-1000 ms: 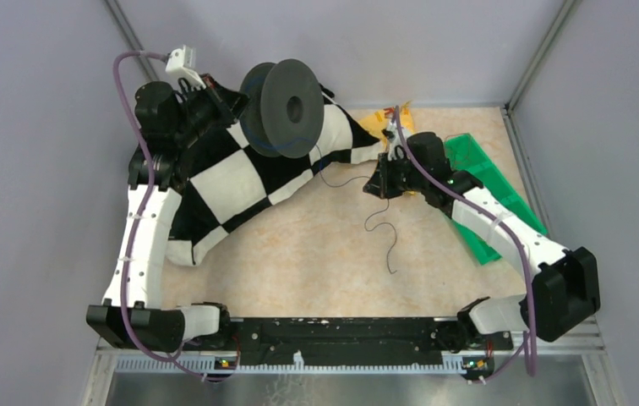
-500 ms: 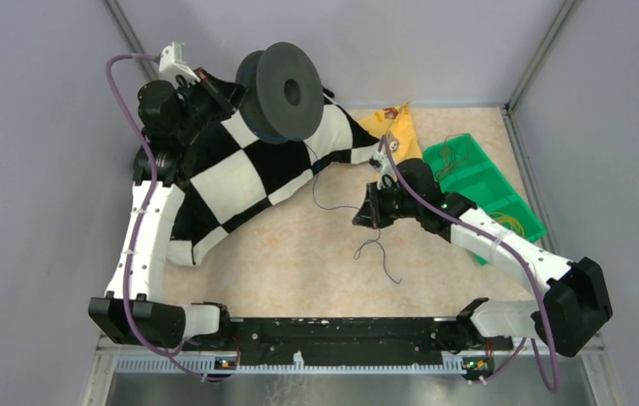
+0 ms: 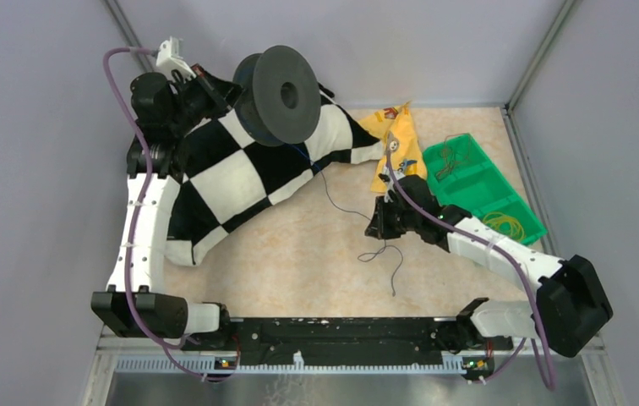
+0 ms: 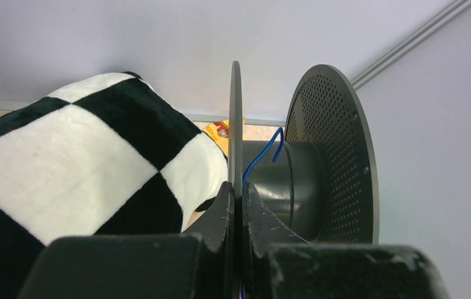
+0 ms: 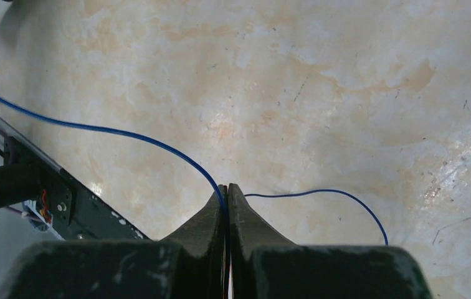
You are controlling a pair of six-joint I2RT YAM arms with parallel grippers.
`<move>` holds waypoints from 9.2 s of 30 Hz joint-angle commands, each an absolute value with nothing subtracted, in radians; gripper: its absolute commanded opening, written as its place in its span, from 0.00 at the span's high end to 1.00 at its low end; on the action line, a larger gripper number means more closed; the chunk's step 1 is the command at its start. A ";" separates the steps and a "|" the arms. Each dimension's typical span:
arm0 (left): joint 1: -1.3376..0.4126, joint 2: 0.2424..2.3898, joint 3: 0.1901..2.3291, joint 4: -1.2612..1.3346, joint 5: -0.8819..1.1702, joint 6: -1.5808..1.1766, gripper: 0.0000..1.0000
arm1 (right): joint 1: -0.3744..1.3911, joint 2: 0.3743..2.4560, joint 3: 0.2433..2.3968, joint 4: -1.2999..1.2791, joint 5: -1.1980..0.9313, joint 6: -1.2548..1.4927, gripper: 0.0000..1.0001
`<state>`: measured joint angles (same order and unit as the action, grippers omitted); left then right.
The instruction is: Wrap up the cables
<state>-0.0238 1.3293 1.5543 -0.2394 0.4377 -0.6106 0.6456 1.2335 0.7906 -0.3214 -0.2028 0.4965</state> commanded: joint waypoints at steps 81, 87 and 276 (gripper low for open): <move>-0.609 1.539 1.215 -0.090 -0.387 -0.512 1.00 | 0.616 1.403 1.170 -0.105 -0.349 0.752 1.00; -0.618 1.637 1.308 -0.227 -0.444 -0.646 1.00 | 0.663 1.388 1.159 -0.087 -0.376 0.753 1.00; -0.868 1.432 1.393 -0.090 -0.552 -0.520 1.00 | 0.626 1.095 0.782 0.104 -0.338 0.804 0.29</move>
